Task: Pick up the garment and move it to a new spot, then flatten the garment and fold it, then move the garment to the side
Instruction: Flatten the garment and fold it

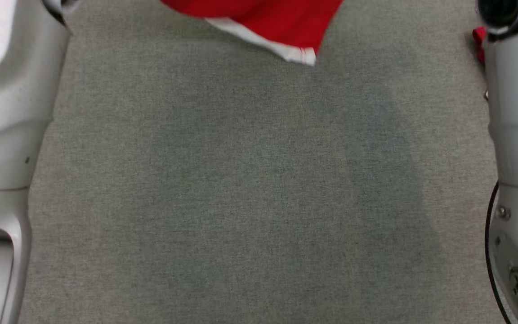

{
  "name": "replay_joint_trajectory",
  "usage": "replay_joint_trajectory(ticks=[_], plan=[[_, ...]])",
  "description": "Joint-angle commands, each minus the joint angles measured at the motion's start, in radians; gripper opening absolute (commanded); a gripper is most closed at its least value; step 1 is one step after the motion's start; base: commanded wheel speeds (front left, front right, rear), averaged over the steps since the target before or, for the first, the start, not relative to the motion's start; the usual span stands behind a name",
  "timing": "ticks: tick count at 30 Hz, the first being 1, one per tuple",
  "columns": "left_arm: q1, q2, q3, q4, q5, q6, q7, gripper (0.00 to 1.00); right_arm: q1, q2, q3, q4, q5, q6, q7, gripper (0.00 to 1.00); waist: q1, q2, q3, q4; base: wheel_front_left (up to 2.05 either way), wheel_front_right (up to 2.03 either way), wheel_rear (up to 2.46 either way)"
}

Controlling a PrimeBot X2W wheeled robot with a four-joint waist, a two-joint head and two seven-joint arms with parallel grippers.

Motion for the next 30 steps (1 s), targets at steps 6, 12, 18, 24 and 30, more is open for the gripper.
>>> replay_joint_trajectory(ticks=[6, 12, 18, 24, 30], plan=[[-0.138, -0.024, -0.010, 0.084, -0.048, -0.001, -0.044, 0.00, -0.177, 0.006, 0.005, 0.145, 0.013, 0.001, -0.051, 0.00, -0.0004, 0.0000, 0.014, -0.005, 0.00, 0.00, 0.00], [-0.051, -0.016, -0.048, 0.104, -0.088, -0.001, -0.056, 0.00, -0.101, 0.005, 0.071, 0.208, 0.035, 0.001, -0.075, 0.00, -0.0004, 0.0000, 0.008, -0.005, 0.00, 0.00, 0.00], [0.197, 0.002, -0.007, 0.009, -0.095, 0.008, -0.057, 0.00, 0.094, -0.015, 0.133, 0.149, 0.059, 0.001, -0.081, 0.00, -0.0004, 0.0000, -0.008, 0.003, 0.00, 0.00, 0.00], [0.520, -0.012, -0.003, -0.117, -0.061, 0.027, -0.058, 0.00, 0.403, -0.055, 0.161, 0.011, 0.075, 0.001, -0.081, 0.00, -0.0004, 0.0000, -0.069, 0.025, 0.00, 0.00, 0.00], [0.823, -0.026, 0.031, -0.239, -0.059, 0.058, -0.058, 0.00, 0.693, -0.076, 0.168, -0.103, 0.086, 0.001, -0.081, 0.00, -0.0004, 0.0000, -0.145, 0.024, 0.00, 0.00, 0.00]])
